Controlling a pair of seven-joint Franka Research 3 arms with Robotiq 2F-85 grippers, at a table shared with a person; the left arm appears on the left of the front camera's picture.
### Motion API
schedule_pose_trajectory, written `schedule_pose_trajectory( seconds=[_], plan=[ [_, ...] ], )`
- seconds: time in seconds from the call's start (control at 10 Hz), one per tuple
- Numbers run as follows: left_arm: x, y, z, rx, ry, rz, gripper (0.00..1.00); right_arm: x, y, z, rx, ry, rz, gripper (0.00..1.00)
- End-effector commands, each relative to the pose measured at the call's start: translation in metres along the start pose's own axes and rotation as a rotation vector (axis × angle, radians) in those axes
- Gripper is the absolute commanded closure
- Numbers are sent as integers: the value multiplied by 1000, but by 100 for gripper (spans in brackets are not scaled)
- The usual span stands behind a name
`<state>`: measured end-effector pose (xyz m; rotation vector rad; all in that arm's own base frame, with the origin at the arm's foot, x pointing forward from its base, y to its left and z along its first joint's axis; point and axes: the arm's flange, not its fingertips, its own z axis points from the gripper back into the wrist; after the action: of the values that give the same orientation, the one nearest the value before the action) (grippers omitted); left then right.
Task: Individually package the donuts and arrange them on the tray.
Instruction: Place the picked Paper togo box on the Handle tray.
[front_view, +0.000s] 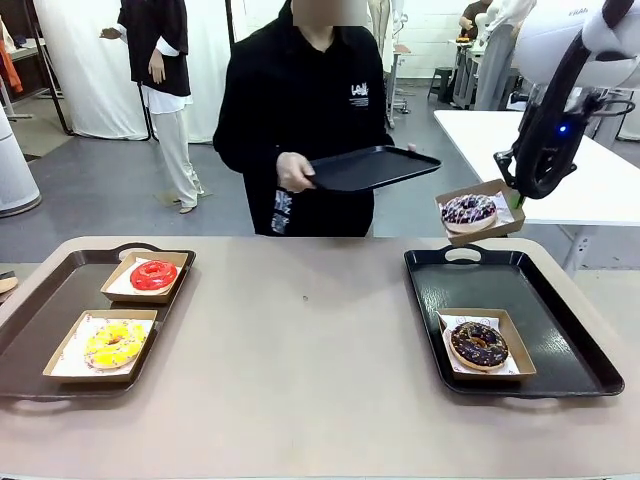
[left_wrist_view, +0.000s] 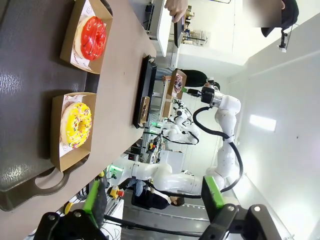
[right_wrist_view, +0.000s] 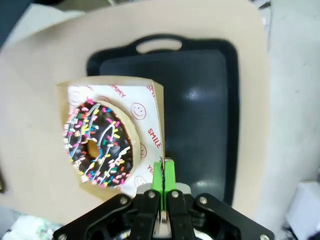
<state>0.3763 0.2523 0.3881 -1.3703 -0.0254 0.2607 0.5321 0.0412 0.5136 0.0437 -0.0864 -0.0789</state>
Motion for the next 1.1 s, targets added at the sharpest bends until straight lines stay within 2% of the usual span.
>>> schedule_pose_trajectory(
  seconds=[0.0, 0.4, 1.0],
  plan=[
    [-4, 0, 2, -3, 12, -19, 0, 0, 7, -30, -21, -4, 17, 99],
    [-4, 0, 2, -3, 12, -19, 0, 3, 22, -75, 6, 12, 47, 99],
    [-4, 0, 2, -3, 12, -19, 0, -3, 8, -118, 20, 40, 42, 99]
  ],
)
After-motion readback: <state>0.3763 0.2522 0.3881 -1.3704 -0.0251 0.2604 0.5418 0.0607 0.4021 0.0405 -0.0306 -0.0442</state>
